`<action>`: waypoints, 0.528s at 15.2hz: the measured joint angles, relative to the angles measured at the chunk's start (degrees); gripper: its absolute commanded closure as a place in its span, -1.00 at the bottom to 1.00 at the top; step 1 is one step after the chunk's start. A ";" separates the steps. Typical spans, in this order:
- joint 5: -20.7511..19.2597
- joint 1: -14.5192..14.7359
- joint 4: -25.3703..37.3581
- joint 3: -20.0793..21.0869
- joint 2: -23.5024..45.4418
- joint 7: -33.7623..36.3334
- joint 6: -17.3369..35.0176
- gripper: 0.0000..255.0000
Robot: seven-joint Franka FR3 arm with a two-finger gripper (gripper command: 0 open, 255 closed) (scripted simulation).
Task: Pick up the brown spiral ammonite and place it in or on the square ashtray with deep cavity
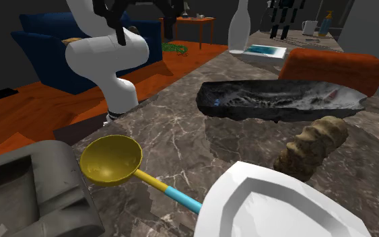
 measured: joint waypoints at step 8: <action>-1.53 3.60 6.09 -1.30 12.80 -8.93 7.64 -1.00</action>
